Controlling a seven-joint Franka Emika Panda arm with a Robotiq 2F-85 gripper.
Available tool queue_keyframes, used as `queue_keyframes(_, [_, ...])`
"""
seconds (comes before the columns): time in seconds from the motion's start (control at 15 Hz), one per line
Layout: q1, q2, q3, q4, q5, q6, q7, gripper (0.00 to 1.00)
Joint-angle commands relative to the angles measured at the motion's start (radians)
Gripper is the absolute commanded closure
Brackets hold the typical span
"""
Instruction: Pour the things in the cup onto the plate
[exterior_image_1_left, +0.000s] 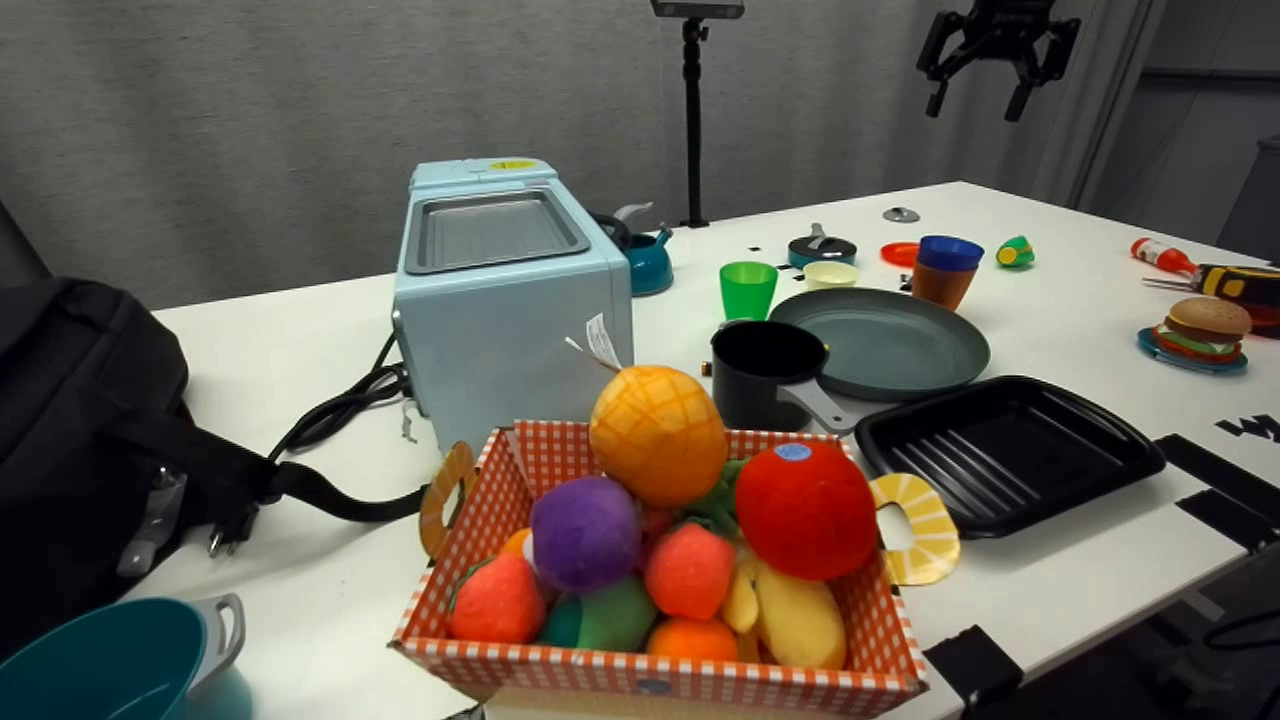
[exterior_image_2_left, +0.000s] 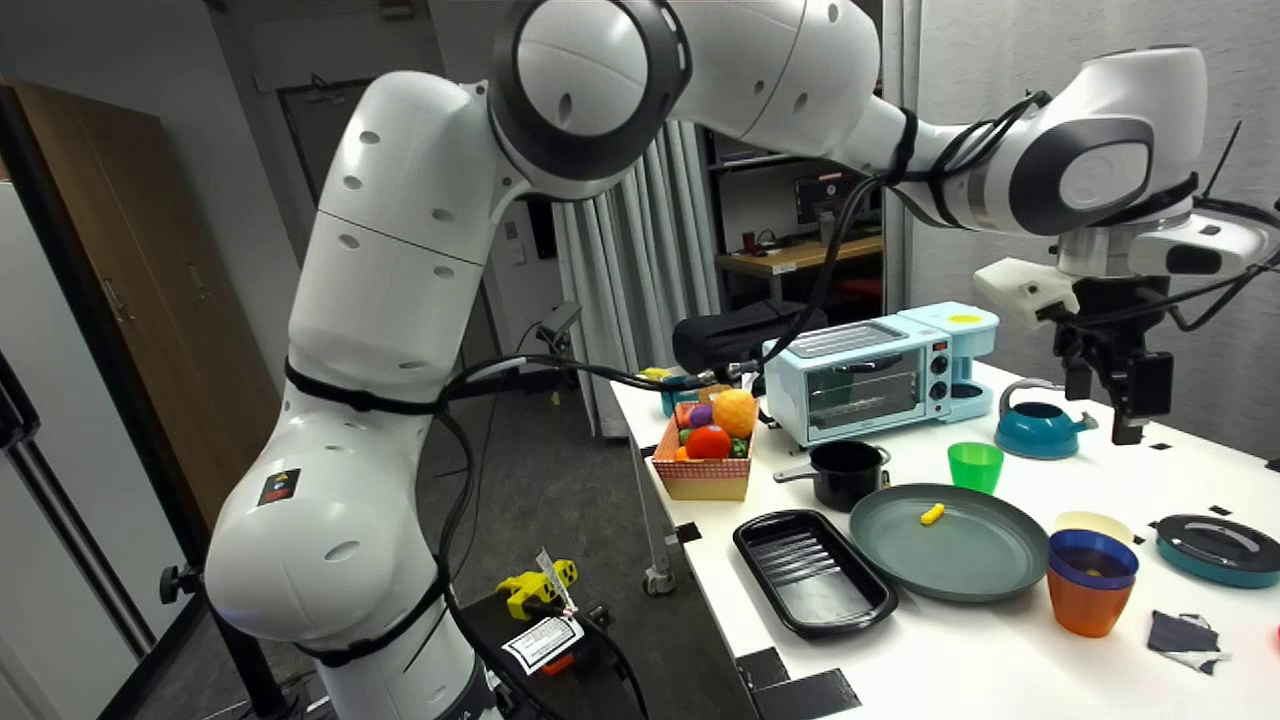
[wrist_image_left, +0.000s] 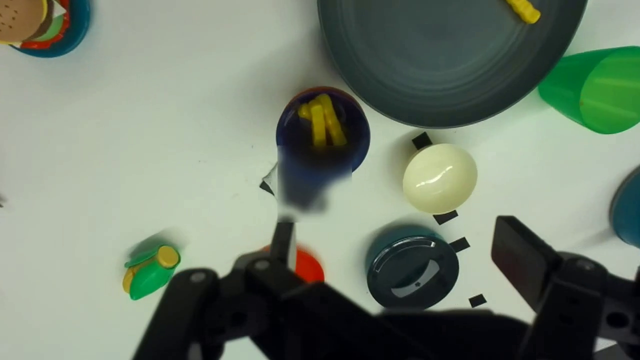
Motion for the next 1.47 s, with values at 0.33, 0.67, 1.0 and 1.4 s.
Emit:
queue_keyframes(0.33, [-0.006,0.081,-0.003,0.074,-0.004,-0.013,0.036,0.0])
queue_keyframes(0.67, [-0.008,0.111,-0.004,0.097,-0.009,-0.031,0.035,0.0])
queue_keyframes(1.0, [-0.024,0.234,-0.019,0.189,-0.014,-0.07,0.06,0.0])
queue_keyframes(1.4, [-0.045,0.378,-0.036,0.326,-0.024,-0.147,0.088,0.0])
